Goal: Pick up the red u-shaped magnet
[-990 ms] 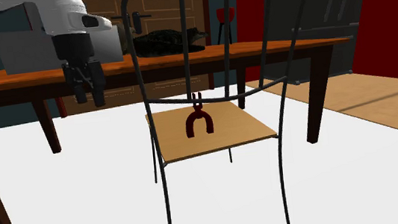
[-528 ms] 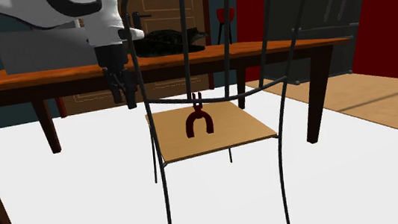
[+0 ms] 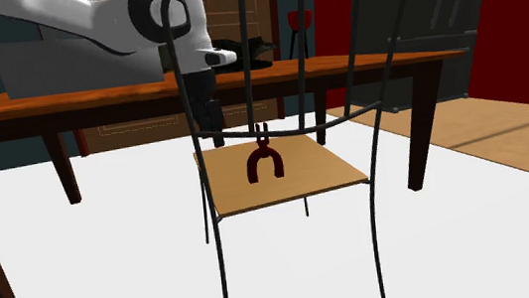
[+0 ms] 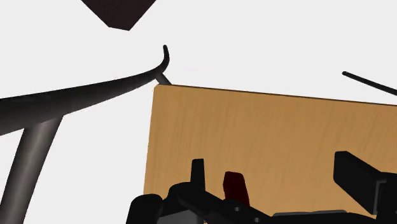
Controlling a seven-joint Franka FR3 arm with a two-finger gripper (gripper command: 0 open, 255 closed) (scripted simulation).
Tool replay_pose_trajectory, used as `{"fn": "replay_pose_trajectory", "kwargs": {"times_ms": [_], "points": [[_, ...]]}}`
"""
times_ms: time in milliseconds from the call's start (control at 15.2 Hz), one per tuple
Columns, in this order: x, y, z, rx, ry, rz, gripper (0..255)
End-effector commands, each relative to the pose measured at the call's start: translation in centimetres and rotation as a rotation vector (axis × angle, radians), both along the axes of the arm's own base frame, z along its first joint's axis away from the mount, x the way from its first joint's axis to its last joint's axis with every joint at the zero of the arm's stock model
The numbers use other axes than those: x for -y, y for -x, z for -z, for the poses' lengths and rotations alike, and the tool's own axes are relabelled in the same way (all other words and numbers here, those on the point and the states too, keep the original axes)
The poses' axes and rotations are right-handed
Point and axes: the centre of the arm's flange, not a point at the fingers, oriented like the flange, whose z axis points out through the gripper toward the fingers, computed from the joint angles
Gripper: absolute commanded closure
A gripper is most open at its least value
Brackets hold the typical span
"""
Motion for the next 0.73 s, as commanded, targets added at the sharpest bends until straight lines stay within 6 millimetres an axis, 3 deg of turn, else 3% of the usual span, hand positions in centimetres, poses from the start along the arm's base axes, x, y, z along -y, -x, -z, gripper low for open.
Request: {"fn": "replay_pose_trajectory", "kwargs": {"times_ms": [0,396,660], "points": [[1.7,-1.6,1.1,0.009,0.002,0.056,0],[6.8,-6.0,3.2,0.032,0.007,0.206,0],[6.8,-6.0,5.3,0.032,0.007,0.206,0]]}}
